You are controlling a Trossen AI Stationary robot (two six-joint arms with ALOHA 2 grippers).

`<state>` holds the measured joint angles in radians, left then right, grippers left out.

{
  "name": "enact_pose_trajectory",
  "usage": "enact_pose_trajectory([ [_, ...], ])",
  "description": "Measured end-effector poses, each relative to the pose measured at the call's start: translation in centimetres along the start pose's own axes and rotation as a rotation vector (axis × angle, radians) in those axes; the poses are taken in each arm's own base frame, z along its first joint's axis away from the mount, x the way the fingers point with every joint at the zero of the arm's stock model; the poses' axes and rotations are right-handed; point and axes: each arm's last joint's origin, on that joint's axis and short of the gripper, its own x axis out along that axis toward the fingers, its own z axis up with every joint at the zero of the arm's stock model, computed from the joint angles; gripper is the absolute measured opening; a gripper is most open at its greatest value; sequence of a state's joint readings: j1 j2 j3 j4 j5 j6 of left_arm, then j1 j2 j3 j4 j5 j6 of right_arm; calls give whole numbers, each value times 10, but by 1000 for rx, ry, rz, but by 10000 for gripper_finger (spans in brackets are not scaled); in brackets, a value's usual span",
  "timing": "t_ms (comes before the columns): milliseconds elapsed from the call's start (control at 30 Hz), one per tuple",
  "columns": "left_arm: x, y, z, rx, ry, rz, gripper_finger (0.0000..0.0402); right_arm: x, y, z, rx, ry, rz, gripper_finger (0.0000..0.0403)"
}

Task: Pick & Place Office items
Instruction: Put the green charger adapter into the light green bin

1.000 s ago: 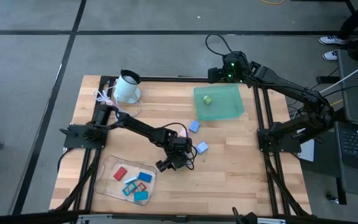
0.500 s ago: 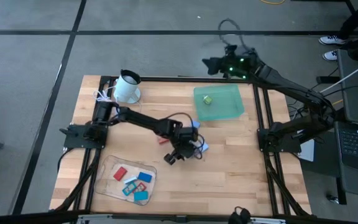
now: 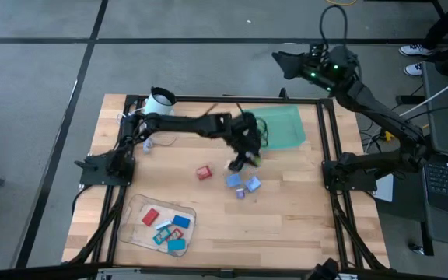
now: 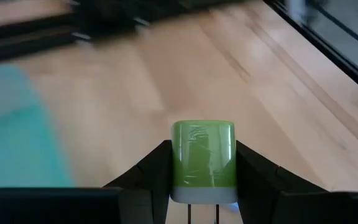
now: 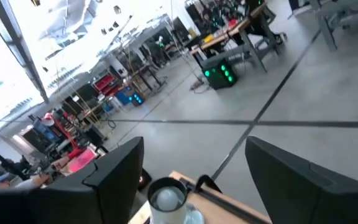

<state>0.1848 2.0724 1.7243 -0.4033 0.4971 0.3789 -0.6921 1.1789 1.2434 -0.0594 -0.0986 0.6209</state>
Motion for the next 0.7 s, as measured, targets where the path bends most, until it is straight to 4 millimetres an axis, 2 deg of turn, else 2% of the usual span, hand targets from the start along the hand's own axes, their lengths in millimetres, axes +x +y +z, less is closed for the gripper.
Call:
enact_pose_trajectory([
  [133, -20, 37, -2, -84, -98, 105, 128, -8, 3, 5, 8, -11, 28, 286],
  [200, -28, 55, -11, -126, -107, 152, 128, -11, 4, 6, 16, -15, 33, 286],
  [300, -29, 82, -29, -161, -108, 228, 128, -12, 5, 7, 20, -18, 35, 286],
  [400, -21, 98, -48, -217, -108, 240, 128, -12, 5, 6, 25, -11, 44, 286],
  [567, -3, 114, -75, -296, -99, 222, 128, -12, 5, 5, 27, 4, 47, 286],
  [700, 6, 120, -82, -325, -132, 235, 130, -12, 4, 5, 25, 13, 41, 286],
])
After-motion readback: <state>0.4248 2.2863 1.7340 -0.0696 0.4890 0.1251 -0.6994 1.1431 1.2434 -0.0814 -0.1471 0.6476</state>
